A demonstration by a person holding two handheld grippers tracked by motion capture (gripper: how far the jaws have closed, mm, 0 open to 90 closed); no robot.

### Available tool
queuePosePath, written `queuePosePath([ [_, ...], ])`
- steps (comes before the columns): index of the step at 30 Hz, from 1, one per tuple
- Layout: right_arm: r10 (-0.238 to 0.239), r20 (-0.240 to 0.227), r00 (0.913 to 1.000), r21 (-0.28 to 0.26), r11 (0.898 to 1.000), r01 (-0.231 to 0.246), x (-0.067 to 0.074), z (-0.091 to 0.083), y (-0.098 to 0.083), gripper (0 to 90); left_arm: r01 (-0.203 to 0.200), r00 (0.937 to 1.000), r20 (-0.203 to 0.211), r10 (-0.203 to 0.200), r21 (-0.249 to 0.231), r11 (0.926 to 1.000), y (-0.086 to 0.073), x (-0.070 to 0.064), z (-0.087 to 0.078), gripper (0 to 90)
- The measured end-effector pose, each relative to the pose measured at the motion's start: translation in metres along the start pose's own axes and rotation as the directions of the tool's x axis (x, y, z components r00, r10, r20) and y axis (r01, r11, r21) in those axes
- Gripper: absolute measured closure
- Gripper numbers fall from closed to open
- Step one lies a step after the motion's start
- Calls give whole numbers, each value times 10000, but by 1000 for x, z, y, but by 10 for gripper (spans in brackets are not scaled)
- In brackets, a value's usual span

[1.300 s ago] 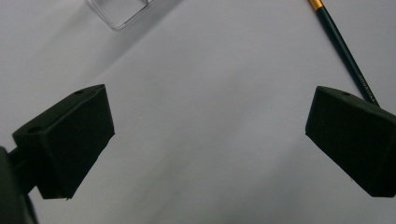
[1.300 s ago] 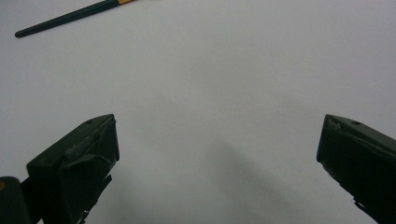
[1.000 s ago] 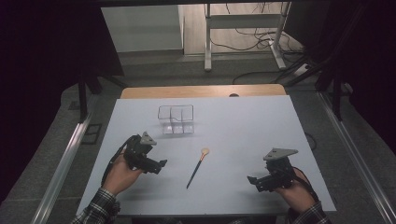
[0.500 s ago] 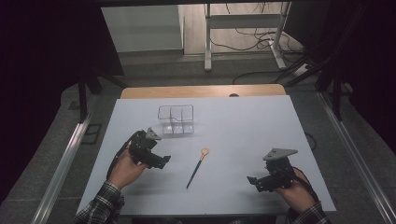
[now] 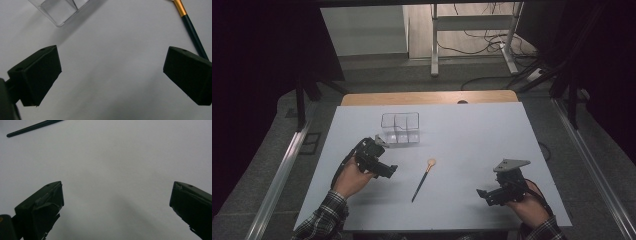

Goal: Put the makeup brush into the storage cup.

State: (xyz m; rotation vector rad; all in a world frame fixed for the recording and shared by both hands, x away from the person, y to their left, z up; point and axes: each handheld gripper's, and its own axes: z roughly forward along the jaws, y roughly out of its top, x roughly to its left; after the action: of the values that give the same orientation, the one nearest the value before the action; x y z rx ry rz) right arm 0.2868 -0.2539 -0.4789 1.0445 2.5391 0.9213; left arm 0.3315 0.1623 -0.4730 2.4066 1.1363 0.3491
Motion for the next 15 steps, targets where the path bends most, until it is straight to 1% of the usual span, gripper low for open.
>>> queuePosePath([
  [2,3,2,10000,7,10000,-3,0,0,0,0,8,10000,-1,-8,2,10000,1,-1,0,23],
  [6,0,18,10000,27,10000,0,0,0,0,0,18,9998,188,-18,-4,10000,7,-6,2,15],
  [11,3,19,10000,53,10000,-3,0,0,0,0,-193,9996,190,191,91,9998,11,-14,6,9],
  [13,-6,18,10000,62,10000,6,0,1,0,0,-218,9994,270,215,100,9997,13,-16,7,5],
  [15,-9,16,10000,61,10000,9,0,1,0,0,-160,9990,416,159,6,9999,15,-17,7,7],
])
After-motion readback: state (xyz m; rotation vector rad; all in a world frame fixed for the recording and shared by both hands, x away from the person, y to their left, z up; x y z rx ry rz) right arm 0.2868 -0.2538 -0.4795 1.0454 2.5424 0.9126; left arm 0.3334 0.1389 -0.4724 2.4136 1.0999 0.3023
